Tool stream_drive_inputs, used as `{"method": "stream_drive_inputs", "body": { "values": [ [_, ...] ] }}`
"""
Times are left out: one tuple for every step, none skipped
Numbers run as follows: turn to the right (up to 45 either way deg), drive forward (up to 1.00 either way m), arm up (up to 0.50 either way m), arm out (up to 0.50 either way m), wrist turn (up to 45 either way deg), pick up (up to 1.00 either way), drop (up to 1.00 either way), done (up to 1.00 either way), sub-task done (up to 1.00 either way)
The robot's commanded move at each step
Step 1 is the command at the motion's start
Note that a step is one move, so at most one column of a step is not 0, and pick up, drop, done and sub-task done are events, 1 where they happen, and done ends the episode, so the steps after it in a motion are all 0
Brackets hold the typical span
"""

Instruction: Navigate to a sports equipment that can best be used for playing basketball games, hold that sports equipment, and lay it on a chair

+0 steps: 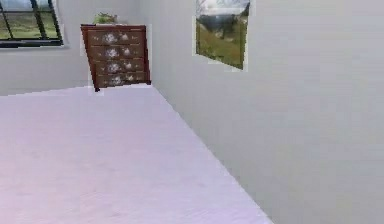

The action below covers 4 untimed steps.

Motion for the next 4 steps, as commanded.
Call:
{"method": "stream_drive_inputs", "body": {
  "values": [
    [-45.0,0.00,0.00,0.00,0.0,0.00,0.00,0.00,0.00],
    [-39.0,0.00,0.00,0.00,0.0,0.00,0.00,0.00,0.00],
    [0.0,1.00,0.00,0.00,0.0,0.00,0.00,0.00,0.00],
    [0.0,0.30,0.00,0.00,0.0,0.00,0.00,0.00,0.00]
  ]
}}
